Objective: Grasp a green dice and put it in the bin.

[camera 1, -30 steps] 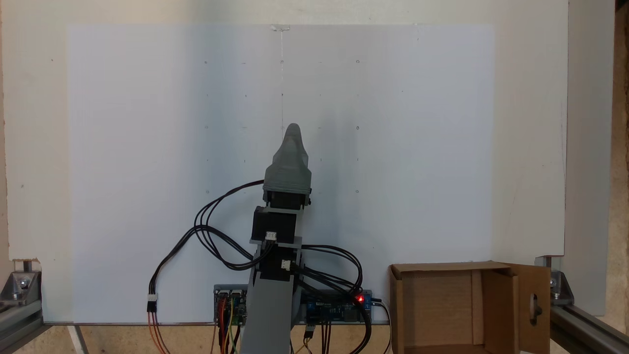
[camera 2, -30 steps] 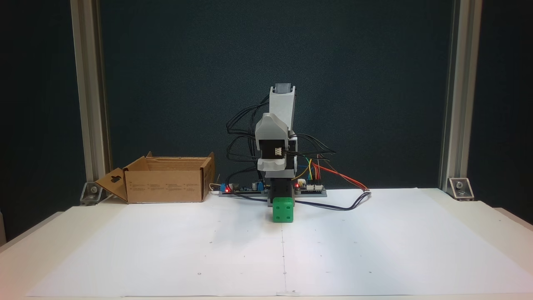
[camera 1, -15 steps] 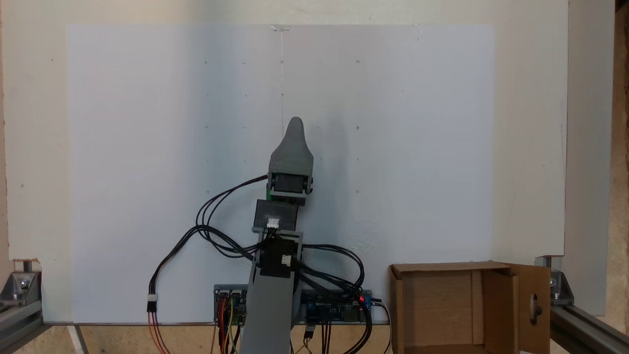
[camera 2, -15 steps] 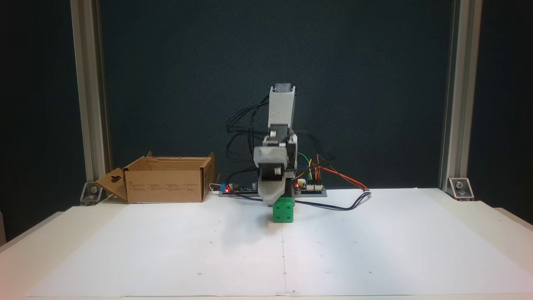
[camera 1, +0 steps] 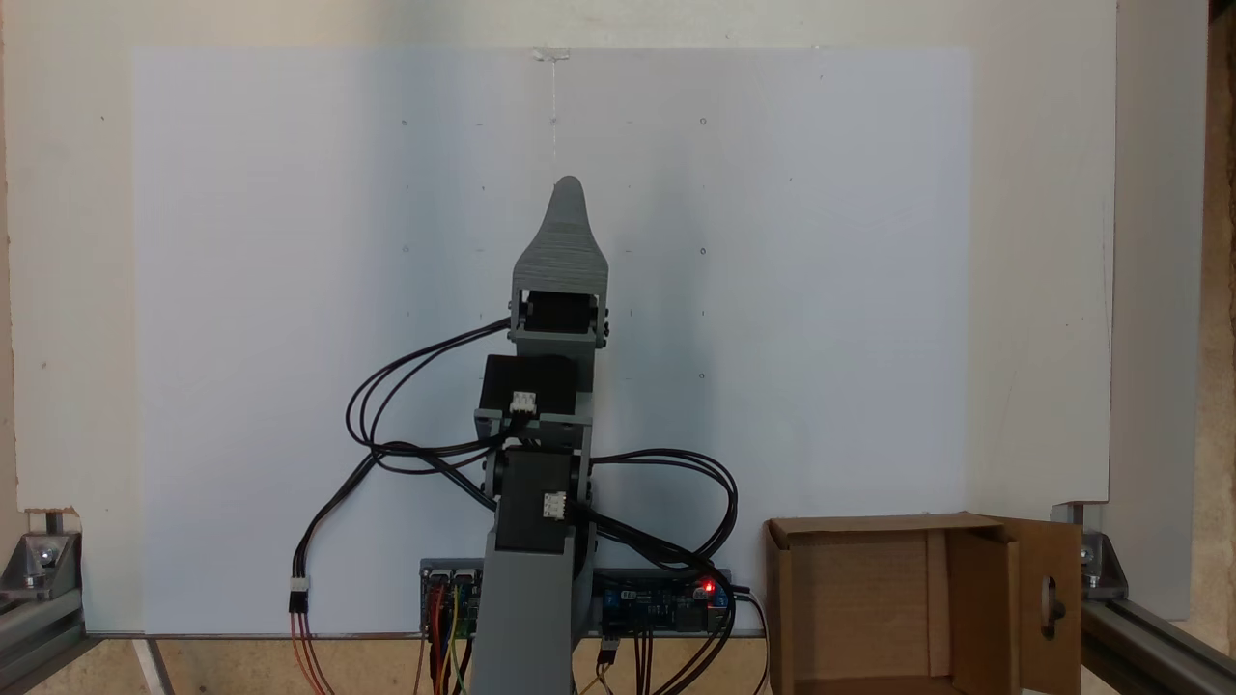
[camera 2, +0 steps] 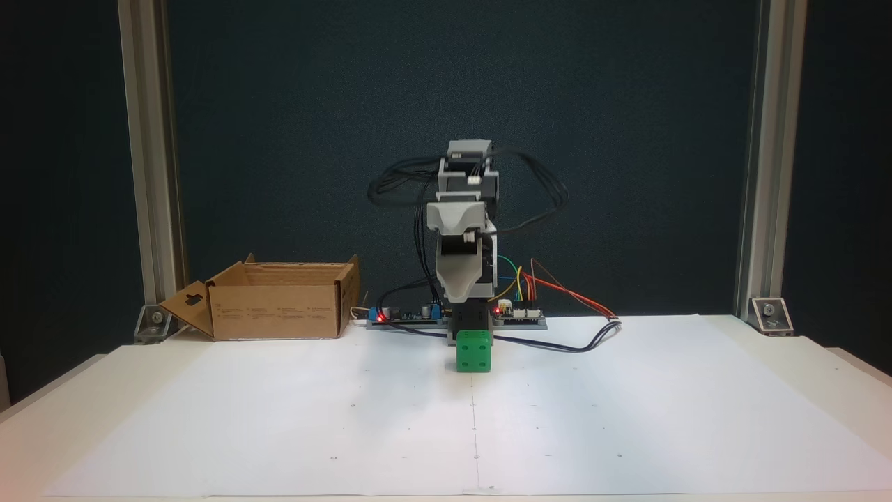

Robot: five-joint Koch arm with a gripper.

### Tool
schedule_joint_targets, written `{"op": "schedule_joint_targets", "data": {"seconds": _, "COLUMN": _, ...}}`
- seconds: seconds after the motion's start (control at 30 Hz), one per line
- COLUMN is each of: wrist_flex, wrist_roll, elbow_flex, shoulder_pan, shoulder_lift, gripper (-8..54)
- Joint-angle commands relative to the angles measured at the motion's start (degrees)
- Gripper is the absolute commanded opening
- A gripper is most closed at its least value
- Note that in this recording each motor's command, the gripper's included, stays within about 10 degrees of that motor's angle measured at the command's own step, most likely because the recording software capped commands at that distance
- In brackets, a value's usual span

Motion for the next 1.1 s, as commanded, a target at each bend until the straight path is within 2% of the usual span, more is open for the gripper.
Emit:
{"op": "schedule_joint_targets", "data": {"seconds": 0.0, "wrist_flex": 9.12, "wrist_roll": 1.32, "elbow_flex": -5.71, "shoulder_pan": -0.18, "shoulder_lift": 5.98, "gripper": 43.8}}
{"op": "schedule_joint_targets", "data": {"seconds": 0.5, "wrist_flex": 58.80, "wrist_roll": 1.58, "elbow_flex": -25.40, "shoulder_pan": 0.18, "shoulder_lift": 5.80, "gripper": 43.5}}
{"op": "schedule_joint_targets", "data": {"seconds": 0.8, "wrist_flex": 62.58, "wrist_roll": 1.58, "elbow_flex": -25.84, "shoulder_pan": 0.53, "shoulder_lift": 5.80, "gripper": 43.6}}
{"op": "schedule_joint_targets", "data": {"seconds": 1.07, "wrist_flex": 62.31, "wrist_roll": 1.67, "elbow_flex": -18.28, "shoulder_pan": 0.35, "shoulder_lift": 6.33, "gripper": 44.5}}
